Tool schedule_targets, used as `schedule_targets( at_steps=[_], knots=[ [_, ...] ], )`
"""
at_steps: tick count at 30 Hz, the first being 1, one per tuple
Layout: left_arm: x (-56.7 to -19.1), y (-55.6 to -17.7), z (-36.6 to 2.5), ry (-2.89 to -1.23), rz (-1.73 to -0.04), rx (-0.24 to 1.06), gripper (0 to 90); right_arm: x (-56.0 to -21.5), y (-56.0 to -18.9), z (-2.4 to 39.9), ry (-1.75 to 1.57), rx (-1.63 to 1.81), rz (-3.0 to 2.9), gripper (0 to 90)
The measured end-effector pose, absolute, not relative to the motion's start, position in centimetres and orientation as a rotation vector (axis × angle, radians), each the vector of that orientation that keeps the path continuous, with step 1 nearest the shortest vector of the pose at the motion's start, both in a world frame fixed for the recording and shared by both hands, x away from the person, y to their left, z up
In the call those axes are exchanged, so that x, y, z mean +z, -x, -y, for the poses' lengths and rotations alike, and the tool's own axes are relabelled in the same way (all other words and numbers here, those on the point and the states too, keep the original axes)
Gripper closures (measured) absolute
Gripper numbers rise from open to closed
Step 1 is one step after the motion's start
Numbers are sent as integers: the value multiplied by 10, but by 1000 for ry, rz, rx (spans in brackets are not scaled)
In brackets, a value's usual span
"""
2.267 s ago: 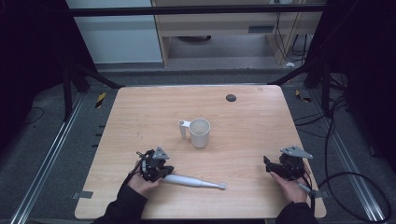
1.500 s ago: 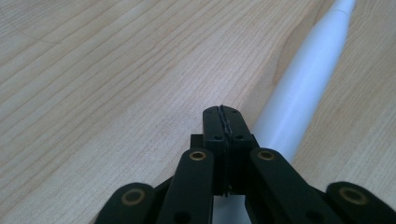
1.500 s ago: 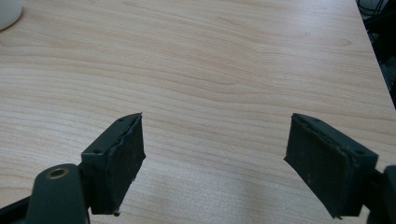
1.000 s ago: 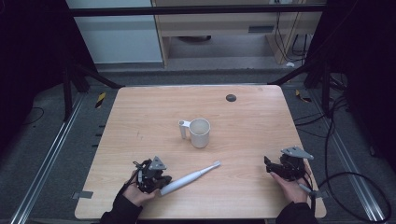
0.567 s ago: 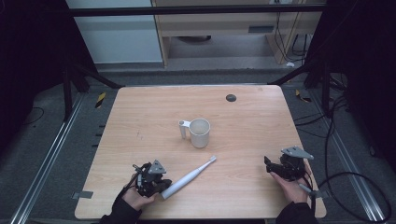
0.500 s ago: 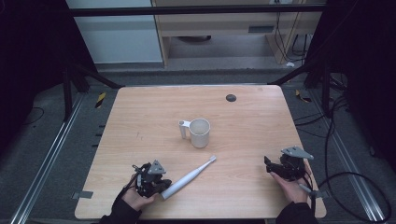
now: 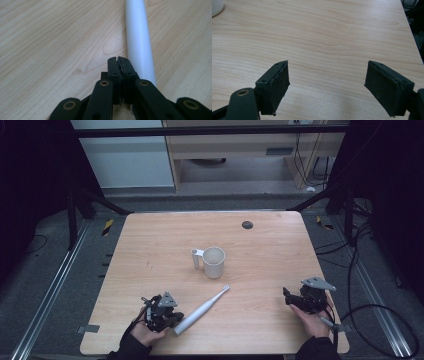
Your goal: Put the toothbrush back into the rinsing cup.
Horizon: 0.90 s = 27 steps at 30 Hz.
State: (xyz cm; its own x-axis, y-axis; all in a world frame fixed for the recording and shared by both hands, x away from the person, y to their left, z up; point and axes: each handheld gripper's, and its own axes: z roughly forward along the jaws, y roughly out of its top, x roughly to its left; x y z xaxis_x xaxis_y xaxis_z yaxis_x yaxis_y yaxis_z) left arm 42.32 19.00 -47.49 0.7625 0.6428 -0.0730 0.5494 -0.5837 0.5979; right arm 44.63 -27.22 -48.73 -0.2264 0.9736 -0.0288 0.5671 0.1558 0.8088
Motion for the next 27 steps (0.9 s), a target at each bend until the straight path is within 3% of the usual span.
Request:
schedule_targets(
  at_steps=[11, 27],
  knots=[
    [-444, -441, -190, -2247, -915, 286, 783, -487, -446, 273, -1470, 928, -1867, 194],
    [-425, -464, -155, -2294, -855, 295, 604, -487, -447, 272, -1472, 917, -1869, 194]
  ],
)
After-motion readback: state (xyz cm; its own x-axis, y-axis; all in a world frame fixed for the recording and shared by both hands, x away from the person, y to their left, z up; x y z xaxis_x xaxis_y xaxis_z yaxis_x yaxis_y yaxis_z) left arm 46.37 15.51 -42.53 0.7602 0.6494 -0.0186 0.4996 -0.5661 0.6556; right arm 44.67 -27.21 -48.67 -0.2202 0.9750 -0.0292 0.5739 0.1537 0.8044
